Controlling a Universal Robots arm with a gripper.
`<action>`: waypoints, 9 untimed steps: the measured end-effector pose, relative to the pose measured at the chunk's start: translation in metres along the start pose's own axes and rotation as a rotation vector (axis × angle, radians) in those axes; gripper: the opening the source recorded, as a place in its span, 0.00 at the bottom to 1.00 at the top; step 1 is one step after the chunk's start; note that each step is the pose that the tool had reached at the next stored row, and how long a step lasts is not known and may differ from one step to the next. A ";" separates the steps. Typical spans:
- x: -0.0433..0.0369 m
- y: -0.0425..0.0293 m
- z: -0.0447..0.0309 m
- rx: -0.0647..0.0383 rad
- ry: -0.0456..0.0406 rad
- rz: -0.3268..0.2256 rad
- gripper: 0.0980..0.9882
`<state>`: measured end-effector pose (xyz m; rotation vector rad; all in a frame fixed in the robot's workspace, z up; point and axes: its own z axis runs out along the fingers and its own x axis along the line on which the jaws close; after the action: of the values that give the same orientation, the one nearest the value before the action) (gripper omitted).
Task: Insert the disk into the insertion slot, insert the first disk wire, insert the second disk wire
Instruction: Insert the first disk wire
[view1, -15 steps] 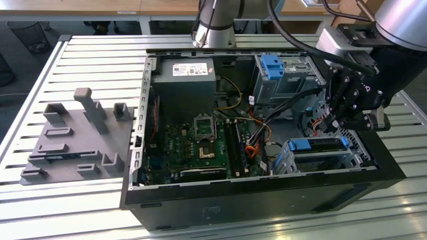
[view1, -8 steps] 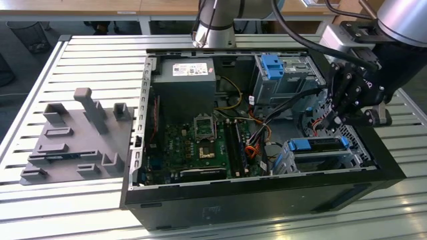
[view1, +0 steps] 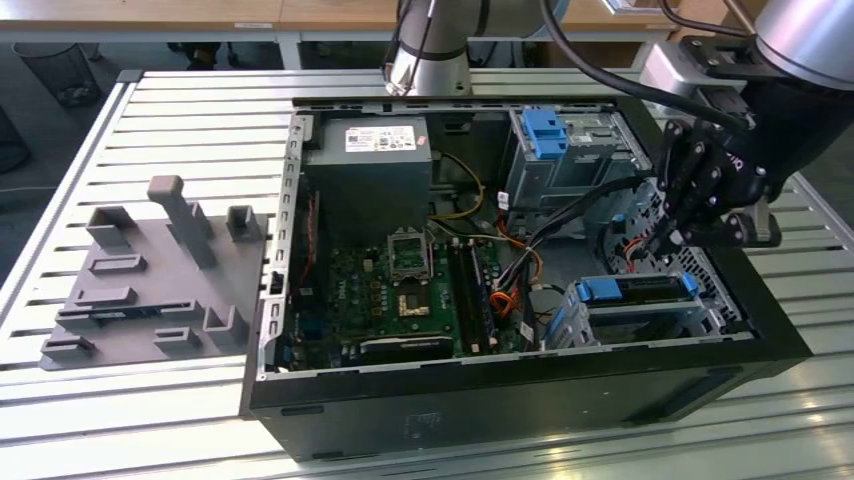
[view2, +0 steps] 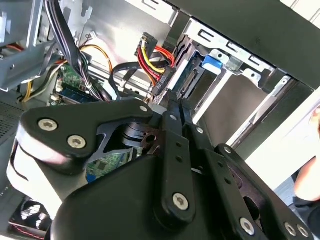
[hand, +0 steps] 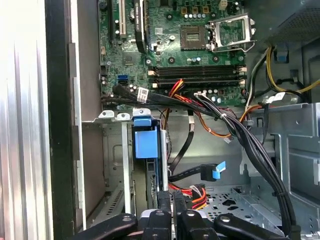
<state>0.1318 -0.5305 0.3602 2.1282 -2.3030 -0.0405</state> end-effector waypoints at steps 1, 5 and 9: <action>-0.0003 -0.0002 0.0001 0.000 -0.0002 0.007 0.08; -0.0022 -0.0008 0.0002 0.000 -0.0008 0.032 0.10; -0.0062 -0.0011 0.0006 0.001 -0.0010 0.043 0.17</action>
<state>0.1334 -0.5244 0.3596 2.0783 -2.3489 -0.0407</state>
